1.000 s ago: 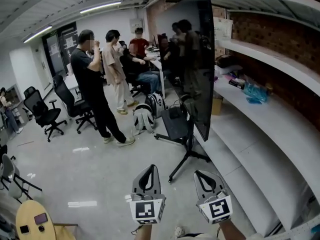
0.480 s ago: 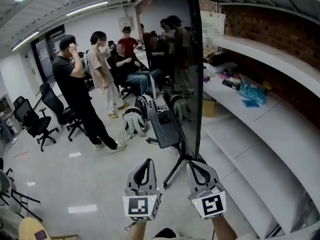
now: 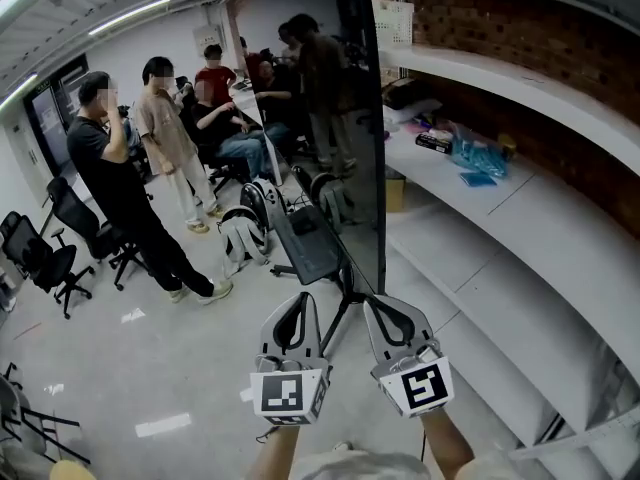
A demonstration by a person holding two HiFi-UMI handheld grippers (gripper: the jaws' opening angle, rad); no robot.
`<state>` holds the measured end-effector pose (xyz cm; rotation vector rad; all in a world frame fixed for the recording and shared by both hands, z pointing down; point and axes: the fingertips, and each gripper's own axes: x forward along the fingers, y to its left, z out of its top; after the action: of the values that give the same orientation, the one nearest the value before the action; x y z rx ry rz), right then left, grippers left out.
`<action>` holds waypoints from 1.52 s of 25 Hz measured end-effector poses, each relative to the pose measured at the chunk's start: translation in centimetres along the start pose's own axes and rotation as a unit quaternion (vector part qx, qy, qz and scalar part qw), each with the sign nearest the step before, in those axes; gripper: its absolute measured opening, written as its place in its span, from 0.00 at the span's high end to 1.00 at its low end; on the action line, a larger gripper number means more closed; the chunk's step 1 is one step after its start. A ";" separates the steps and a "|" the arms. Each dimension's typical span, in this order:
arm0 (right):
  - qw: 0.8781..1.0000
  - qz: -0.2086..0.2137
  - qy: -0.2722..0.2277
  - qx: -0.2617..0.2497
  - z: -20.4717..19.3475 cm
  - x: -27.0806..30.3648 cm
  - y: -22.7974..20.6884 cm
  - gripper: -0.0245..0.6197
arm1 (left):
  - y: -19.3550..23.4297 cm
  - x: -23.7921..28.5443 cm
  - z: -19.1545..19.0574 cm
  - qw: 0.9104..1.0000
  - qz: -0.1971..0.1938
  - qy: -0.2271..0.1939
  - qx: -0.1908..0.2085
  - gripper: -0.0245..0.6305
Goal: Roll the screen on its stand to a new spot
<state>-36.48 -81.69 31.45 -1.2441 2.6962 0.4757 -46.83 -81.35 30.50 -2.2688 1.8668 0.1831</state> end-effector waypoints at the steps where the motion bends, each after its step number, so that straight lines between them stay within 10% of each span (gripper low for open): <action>1: 1.000 -0.006 -0.002 0.001 0.0 0.1 -0.3 0.93 | 0.2 0.1 -0.2 1.000 -0.002 0.002 -0.002 0.94; 12: 0.997 -0.023 -0.068 0.024 4.5 1.5 -3.1 0.91 | 1.2 2.8 2.5 0.997 -0.030 -0.031 -0.065 0.84; 16: 0.996 -0.047 -0.075 0.028 5.2 2.3 -5.5 0.60 | -1.1 5.5 3.8 0.993 -0.080 -0.036 -0.080 0.64; 24: 0.996 -0.039 0.024 0.079 -1.7 5.3 -8.9 0.54 | -6.1 12.7 5.9 0.979 -0.169 -0.006 -0.111 0.49; 38: 0.985 -0.047 0.099 0.135 -9.1 10.3 -10.2 0.54 | -8.3 17.7 4.7 0.983 -0.173 0.040 -0.056 0.49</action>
<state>-35.39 -98.36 35.08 -1.3935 2.7243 -0.0298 -35.10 -95.64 22.70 -2.6690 1.4953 0.1488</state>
